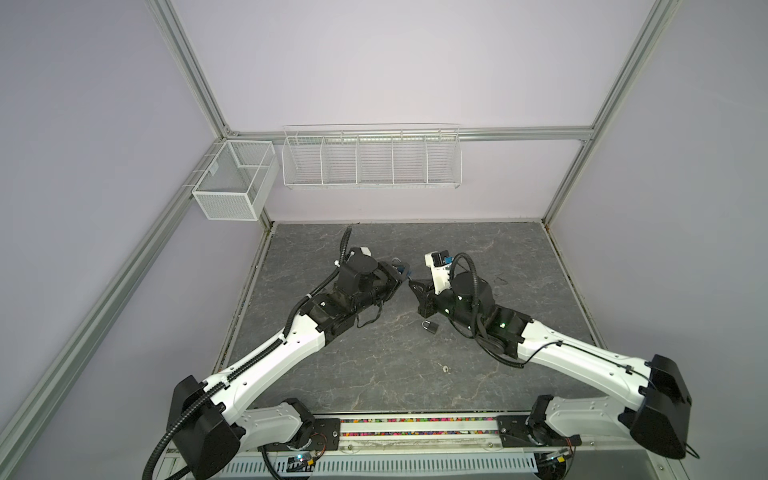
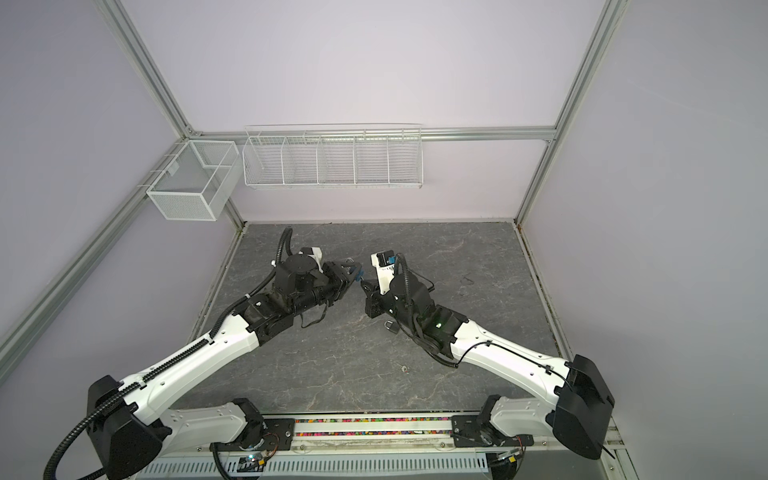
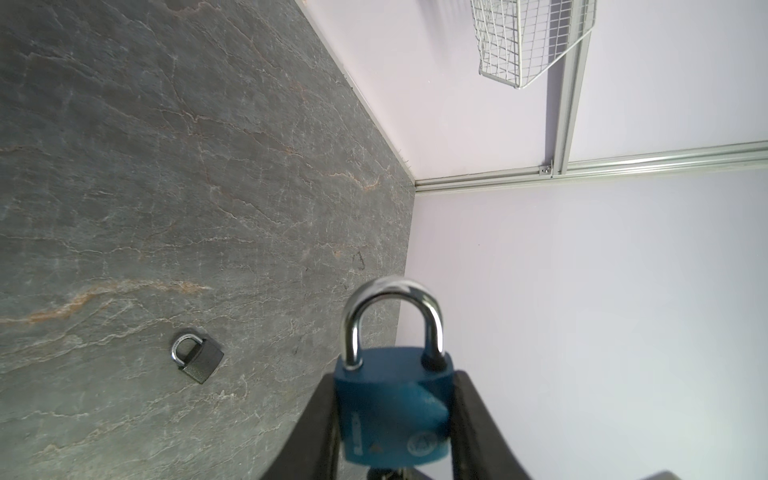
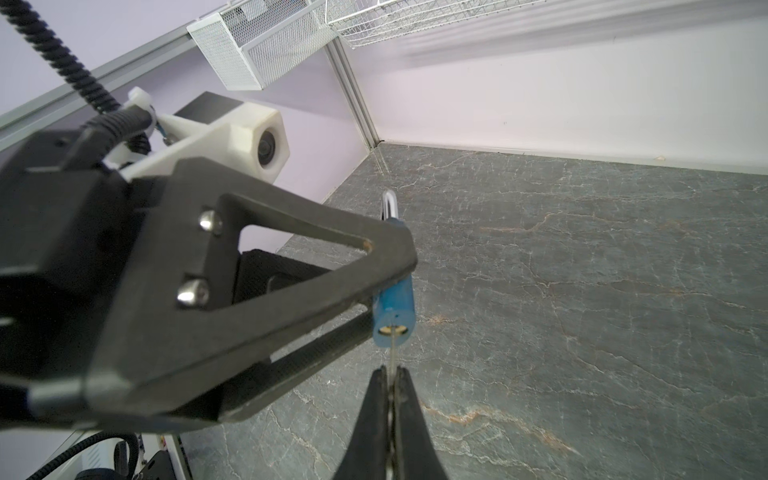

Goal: Unlock with the key

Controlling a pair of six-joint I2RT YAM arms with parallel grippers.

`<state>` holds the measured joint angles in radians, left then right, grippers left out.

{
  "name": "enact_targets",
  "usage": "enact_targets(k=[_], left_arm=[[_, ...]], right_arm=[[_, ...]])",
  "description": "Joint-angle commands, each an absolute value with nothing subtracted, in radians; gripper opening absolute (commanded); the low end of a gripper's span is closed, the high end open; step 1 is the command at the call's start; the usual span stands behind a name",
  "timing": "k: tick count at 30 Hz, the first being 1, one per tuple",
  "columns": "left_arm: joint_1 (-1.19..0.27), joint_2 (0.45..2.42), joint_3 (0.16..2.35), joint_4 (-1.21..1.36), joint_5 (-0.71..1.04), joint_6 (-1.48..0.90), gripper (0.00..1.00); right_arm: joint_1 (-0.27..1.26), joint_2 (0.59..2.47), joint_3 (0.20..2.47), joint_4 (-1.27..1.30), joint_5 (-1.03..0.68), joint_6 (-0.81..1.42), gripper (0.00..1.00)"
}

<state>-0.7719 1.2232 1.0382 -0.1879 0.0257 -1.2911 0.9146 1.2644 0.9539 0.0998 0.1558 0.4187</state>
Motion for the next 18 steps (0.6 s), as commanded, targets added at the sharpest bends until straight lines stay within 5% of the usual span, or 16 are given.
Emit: enact_targets(k=[1,18], left_arm=[[-0.815,1.229,1.071,-0.245,0.127,-1.224,0.03],[-0.845,1.184,1.038,-0.249,-0.01,-1.234,0.03]], right_arm=[[0.882,1.246,1.002,0.138,0.115,0.427,0.06],[0.878,1.231,1.05,0.04,0.143,0.432,0.08]])
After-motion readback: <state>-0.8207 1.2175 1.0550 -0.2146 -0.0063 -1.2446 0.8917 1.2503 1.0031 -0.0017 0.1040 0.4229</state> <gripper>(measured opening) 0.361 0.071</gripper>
